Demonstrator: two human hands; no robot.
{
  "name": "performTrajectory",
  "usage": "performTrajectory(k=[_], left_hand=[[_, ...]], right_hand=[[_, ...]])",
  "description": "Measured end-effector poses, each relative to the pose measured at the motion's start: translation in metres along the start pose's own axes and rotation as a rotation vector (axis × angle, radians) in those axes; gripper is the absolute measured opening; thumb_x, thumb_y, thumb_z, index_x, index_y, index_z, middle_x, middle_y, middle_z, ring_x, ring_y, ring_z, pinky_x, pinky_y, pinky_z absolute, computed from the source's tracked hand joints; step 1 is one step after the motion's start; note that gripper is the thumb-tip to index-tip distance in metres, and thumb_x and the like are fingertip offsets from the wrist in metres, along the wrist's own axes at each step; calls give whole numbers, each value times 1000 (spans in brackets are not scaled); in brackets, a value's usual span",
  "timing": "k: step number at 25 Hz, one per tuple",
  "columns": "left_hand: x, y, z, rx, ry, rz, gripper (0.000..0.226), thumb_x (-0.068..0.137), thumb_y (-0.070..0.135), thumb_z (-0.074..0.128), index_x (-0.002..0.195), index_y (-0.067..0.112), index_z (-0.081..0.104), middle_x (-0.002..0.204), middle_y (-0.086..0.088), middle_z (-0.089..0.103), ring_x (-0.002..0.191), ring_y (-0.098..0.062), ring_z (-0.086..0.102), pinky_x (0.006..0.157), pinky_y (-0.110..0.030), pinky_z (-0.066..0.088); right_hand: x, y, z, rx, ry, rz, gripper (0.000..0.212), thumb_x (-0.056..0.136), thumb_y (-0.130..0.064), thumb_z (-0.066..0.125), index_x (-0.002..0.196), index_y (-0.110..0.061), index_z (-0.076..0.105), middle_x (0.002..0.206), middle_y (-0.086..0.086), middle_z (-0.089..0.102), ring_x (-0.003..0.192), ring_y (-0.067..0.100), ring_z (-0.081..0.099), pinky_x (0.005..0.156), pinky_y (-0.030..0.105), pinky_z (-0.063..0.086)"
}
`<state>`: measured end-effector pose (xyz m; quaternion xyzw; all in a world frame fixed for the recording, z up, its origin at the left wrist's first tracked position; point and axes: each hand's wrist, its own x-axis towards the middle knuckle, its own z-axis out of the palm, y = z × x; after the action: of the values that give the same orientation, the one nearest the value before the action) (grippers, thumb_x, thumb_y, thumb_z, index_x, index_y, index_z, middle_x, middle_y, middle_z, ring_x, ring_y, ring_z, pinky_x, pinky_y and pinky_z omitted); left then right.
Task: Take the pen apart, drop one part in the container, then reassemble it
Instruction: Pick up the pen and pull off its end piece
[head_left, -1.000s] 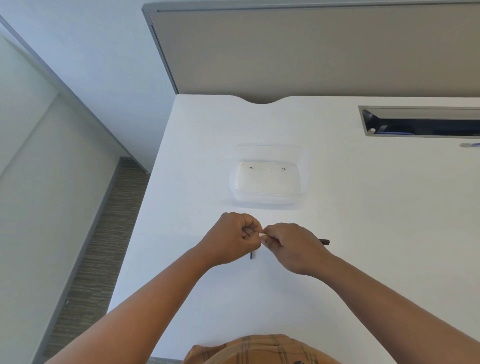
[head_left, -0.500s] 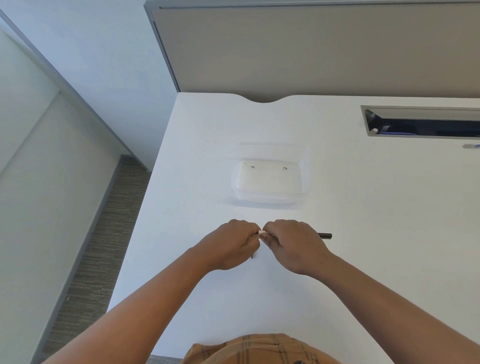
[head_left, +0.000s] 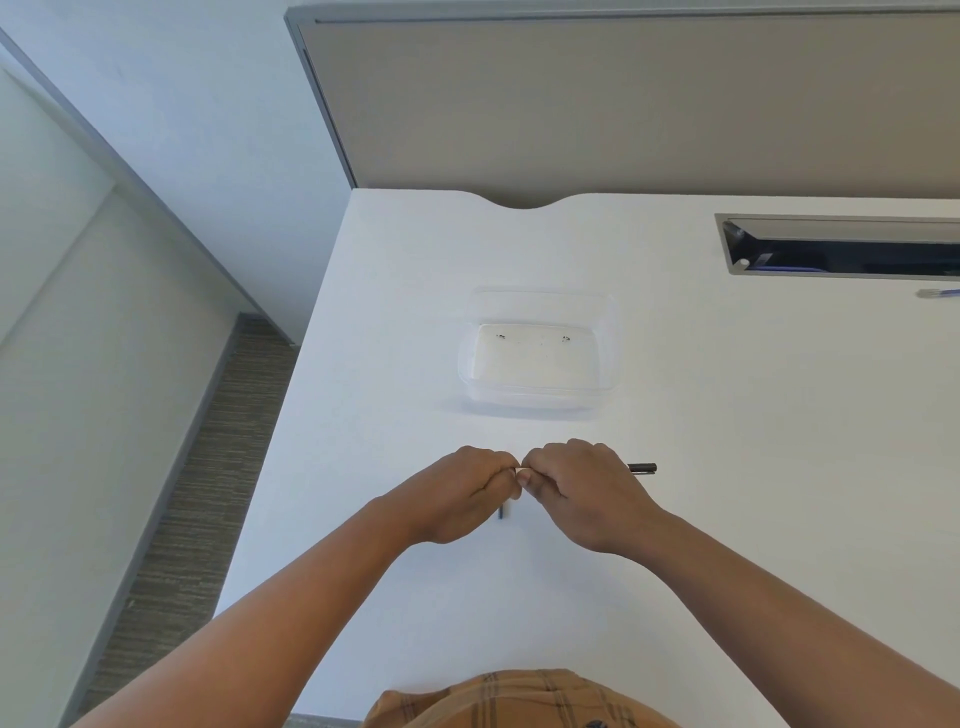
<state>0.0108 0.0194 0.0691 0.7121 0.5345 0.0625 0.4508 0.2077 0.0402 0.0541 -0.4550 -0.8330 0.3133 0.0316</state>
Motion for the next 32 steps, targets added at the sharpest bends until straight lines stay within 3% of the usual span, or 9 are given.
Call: performTrajectory(k=[3, 8, 13, 17, 23, 29, 32], left_hand=[[1, 1, 0, 6, -8, 1, 29, 101, 20, 37, 83, 9, 56, 59, 20, 51, 56, -4, 43, 57, -21, 33], [5, 6, 1, 167, 9, -9, 28, 95, 22, 37, 67, 20, 39, 58, 10, 45, 54, -9, 40, 53, -30, 31], [7, 2, 5, 359, 10, 8, 32, 99, 28, 31, 79, 9, 46, 71, -3, 53, 66, -22, 47, 62, -40, 42], [9, -4, 9, 387, -1, 22, 35, 99, 33, 26, 84, 13, 50, 82, -2, 62, 75, -23, 55, 69, -44, 48], [9, -3, 16, 485, 45, 76, 23, 97, 27, 33, 85, 14, 47, 77, -1, 55, 68, -23, 52, 66, -43, 47], [11, 3, 17, 588, 83, 50, 25, 94, 29, 36, 75, 13, 43, 63, 4, 40, 58, -23, 44, 54, -33, 30], [12, 3, 20, 603, 85, 40, 28, 93, 29, 37, 70, 13, 41, 61, 2, 42, 56, -24, 44, 52, -32, 27]], right_hand=[[0, 0, -1, -14, -28, 2, 29, 105, -39, 39, 90, -29, 61, 75, -6, 56, 79, 21, 49, 73, 38, 39], [0, -2, -2, 23, -90, 82, 30, 104, -42, 41, 87, -21, 54, 74, -3, 58, 71, 23, 53, 61, 37, 39], [-2, -4, -2, -61, -91, 82, 31, 104, -44, 35, 84, -25, 49, 70, -4, 57, 68, 24, 53, 60, 37, 38], [-1, -2, -1, -120, -88, 70, 34, 105, -45, 34, 80, -25, 46, 70, -4, 56, 67, 24, 54, 60, 37, 38], [0, -3, 0, -53, -122, 75, 29, 105, -35, 39, 78, -26, 43, 69, -6, 52, 70, 27, 54, 66, 44, 49], [-3, -7, 3, 8, -79, 91, 30, 103, -34, 41, 75, -23, 44, 70, 0, 60, 68, 30, 56, 63, 41, 46], [-6, -7, 5, 1, -75, 80, 26, 100, -29, 41, 75, -23, 45, 69, 0, 59, 67, 31, 56, 61, 40, 44]])
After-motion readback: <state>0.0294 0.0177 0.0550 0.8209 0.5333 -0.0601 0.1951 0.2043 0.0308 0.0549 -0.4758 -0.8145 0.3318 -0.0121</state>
